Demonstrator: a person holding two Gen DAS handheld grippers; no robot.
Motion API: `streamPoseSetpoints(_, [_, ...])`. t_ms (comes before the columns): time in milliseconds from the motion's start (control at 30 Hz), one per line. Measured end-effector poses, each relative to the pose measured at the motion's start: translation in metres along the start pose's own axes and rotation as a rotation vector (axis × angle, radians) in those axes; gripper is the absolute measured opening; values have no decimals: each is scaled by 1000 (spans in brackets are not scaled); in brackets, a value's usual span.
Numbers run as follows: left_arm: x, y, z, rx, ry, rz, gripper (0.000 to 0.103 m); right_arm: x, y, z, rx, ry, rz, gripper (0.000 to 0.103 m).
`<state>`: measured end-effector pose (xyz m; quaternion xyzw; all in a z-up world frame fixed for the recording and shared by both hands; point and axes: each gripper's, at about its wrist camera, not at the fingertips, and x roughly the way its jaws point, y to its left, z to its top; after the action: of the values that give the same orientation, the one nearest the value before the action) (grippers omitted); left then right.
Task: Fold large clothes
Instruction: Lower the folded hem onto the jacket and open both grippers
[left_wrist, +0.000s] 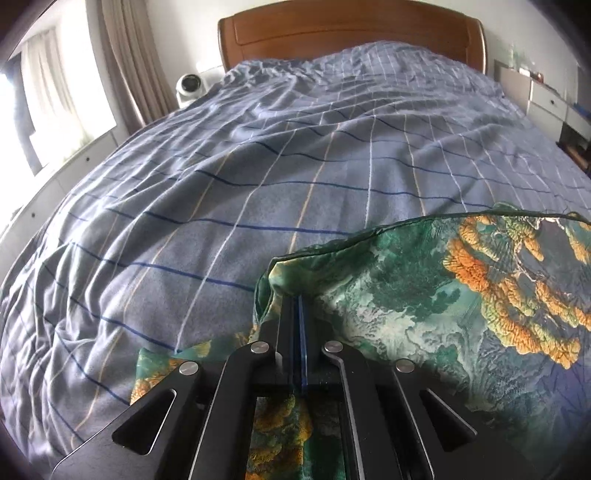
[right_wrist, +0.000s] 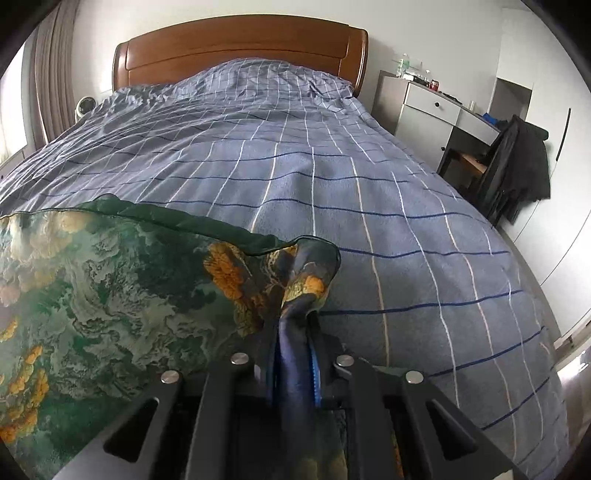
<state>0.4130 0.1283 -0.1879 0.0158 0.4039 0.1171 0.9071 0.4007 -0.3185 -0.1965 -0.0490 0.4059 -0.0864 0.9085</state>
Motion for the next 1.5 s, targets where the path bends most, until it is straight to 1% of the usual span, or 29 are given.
streamPoseSetpoints(167, [0,0,0,1,1,-1,0,-2,-1,-1,0,2,3,17])
streamPoseSetpoints(267, [0,2,0,-6,4,-9,2,-2,-2,0,15,3,21,17])
streamPoseSetpoints(367, [-1,3,2,-11,21,-20,4,0,-6,0,33,9,39,20])
streamPoseSetpoints(433, [-5,2,4,-4,37,-21,6,0,-9,1,47,13,56,22])
streamPoseSetpoints(467, [-9,3,5,1,43,-22,11,1,-13,1,64,20,73,23])
streamPoseSetpoints(500, [-13,3,6,8,46,-25,22,2,-18,2,86,29,91,24])
streamPoseSetpoints(533, [-22,4,6,20,42,-27,31,3,-22,3,108,39,109,29])
streamPoseSetpoints(567, [-32,7,6,31,32,-1,67,4,-30,4,140,55,131,37])
streamPoseSetpoints(600, [-42,10,5,38,9,33,98,5,-37,6,175,70,144,42])
streamPoseSetpoints(633, [-51,14,5,39,-19,34,103,5,-42,7,200,79,144,57])
streamPoseSetpoints(667, [-67,22,2,34,-68,3,102,4,-50,9,231,90,140,68])
streamPoseSetpoints(700, [-76,26,1,32,-76,-20,102,2,-57,11,261,94,150,70])
streamPoseSetpoints(767, [-89,34,0,29,-71,-42,102,-6,-68,15,294,84,171,71])
streamPoseSetpoints(800, [-95,36,-1,25,-75,-51,102,-12,-70,18,294,72,164,71])
streamPoseSetpoints(867, [-107,41,-3,13,-92,-74,102,-33,-71,27,253,14,138,71])
streamPoseSetpoints(933, [-114,43,-5,-1,-92,-94,102,-57,-65,33,192,-38,138,71])
streamPoseSetpoints(967, [-117,44,-8,-8,-87,-107,102,-71,-59,35,158,-62,156,71])
streamPoseSetpoints(1033, [-120,46,-13,-29,-75,-129,102,-95,-47,36,104,-93,219,71])
streamPoseSetpoints(1100, [-125,45,-20,-49,-67,-147,102,-112,-35,31,62,-103,310,71])
streamPoseSetpoints(1133, [-125,46,-21,-55,-64,-153,102,-116,-28,26,48,-90,371,72])
streamPoseSetpoints(1167, [-128,45,-23,-58,-61,-157,102,-114,-22,21,41,-67,410,73])
streamPoseSetpoints(1200, [-130,45,-25,-58,-55,-161,102,-111,-18,16,36,-45,427,73])
streamPoseSetpoints(1233, [-133,44,-28,-54,-47,-166,102,-103,-14,9,30,-15,426,73])
streamPoseSetpoints(1300, [-141,43,-34,-42,-45,-170,102,-80,-12,-1,32,45,381,73])
streamPoseSetpoints(1367, [-151,43,-41,-19,-51,-164,102,-56,-25,-12,108,97,359,73])
streamPoseSetpoints(1433, [-158,41,-48,-2,-51,-161,102,-51,-41,-16,216,90,369,73])
streamPoseSetpoints(1500, [-163,39,-54,12,-46,-166,102,-57,-52,-13,280,68,351,73])
